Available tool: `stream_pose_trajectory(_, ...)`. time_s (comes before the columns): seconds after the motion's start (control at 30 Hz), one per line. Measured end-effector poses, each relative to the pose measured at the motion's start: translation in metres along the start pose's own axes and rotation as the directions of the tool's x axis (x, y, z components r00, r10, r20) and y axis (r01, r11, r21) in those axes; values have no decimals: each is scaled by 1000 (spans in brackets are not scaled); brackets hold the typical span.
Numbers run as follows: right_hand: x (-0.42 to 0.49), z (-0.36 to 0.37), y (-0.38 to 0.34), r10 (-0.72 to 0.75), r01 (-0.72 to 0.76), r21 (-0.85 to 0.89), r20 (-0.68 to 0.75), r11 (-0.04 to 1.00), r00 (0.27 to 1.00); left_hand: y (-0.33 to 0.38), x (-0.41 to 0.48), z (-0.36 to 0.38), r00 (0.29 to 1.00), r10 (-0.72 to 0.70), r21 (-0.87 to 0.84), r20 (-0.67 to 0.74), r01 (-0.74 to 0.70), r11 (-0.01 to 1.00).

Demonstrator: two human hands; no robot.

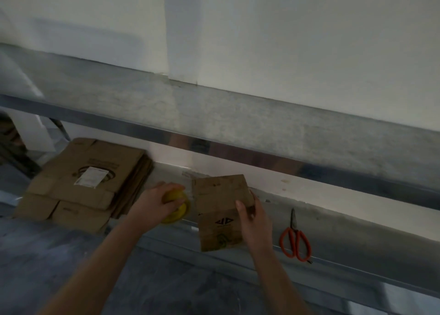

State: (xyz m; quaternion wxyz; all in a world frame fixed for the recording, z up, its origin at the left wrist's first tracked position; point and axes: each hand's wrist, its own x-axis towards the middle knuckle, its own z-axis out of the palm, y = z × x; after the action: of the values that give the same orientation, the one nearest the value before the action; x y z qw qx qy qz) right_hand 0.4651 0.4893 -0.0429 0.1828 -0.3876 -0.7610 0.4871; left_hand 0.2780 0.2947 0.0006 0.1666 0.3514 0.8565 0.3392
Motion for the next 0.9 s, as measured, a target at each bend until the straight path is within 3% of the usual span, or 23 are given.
stream_pose_trajectory(0.2, -5, 0, -4, -19, 19, -6, -40, 1000, 999, -16, 8, 19, 996, -72, -48, 45, 74, 996)
stream_pose_trajectory(0.37, -14, 0, -4, -23, 22, -10, -103, 1000, 994, -13, 17, 42, 997, -59, 122, 58, 52, 991)
stream_pose_trajectory(0.63, -32, -34, 18, 47, -41, 32, -211, 999, 976, 18, 35, 63, 963, 76, 96, 258, -104, 990)
stream_pose_trajectory(0.73, -30, -38, 21, 71, -58, 63, -213, 996, 974, 15, 35, 59, 942, 76, -53, 326, -62, 997)
stream_pose_trajectory(0.9, -31, -24, 20, 94, -70, 103, -241, 992, 966, -1, 27, 50, 977, 76, -129, 200, -51, 990)
